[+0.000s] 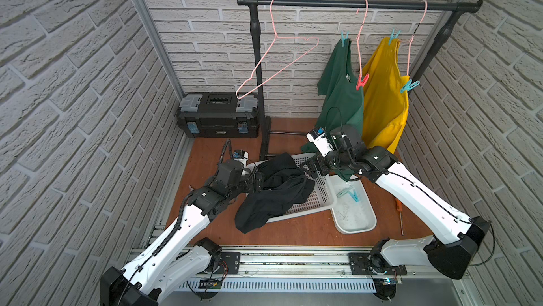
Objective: Remove the clothespins securing t-shirts to the hanger
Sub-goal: Adjust the T-shirt in the basket.
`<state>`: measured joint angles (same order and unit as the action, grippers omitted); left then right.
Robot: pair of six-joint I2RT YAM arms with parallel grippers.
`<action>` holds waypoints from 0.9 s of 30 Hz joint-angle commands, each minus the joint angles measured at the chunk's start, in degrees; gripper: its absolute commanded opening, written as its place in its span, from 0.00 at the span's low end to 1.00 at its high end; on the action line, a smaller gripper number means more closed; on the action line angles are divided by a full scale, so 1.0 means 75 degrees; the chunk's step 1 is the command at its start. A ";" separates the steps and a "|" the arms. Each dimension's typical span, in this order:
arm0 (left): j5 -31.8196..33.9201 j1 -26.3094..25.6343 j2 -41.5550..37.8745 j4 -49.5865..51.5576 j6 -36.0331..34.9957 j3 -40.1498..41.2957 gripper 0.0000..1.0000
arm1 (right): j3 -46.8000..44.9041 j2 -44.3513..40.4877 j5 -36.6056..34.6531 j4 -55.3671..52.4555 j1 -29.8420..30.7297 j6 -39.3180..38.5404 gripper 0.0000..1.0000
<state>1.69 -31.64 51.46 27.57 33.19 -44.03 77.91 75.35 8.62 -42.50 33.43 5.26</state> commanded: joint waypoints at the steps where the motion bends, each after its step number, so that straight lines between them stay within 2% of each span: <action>1: -0.0508 -0.0046 0.0094 0.0556 0.0158 -0.0151 0.98 | -0.0435 -0.0562 0.0021 0.1014 0.0014 0.0420 1.00; 8: -0.1365 -0.0047 0.0101 0.2073 0.0730 -0.0376 0.98 | -0.0944 -0.1197 -0.0262 0.1340 0.0016 0.0701 1.00; 12: -0.1567 -0.0048 -0.0085 0.2901 0.0946 -0.0628 0.98 | -0.1103 -0.1259 -0.0247 0.1453 0.0008 0.0781 1.00; 18: -0.2189 -0.0048 -0.0059 0.2785 0.1398 -0.0410 0.98 | -0.1339 -0.1282 -0.0245 0.1788 0.0009 0.1012 1.00; 22: -0.2359 -0.0048 0.0150 0.2424 0.1624 -0.0044 0.87 | -0.1478 -0.1353 -0.0262 0.1949 0.0007 0.1107 1.00; 27: -0.2210 -0.0056 0.0199 0.2219 0.1691 -0.0011 0.63 | -0.1527 -0.1442 -0.0392 0.1952 -0.0004 0.1104 1.00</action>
<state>-14.50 -31.88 52.99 46.30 44.69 -44.49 66.89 66.22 6.74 -31.18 33.43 12.95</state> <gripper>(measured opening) 0.646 0.997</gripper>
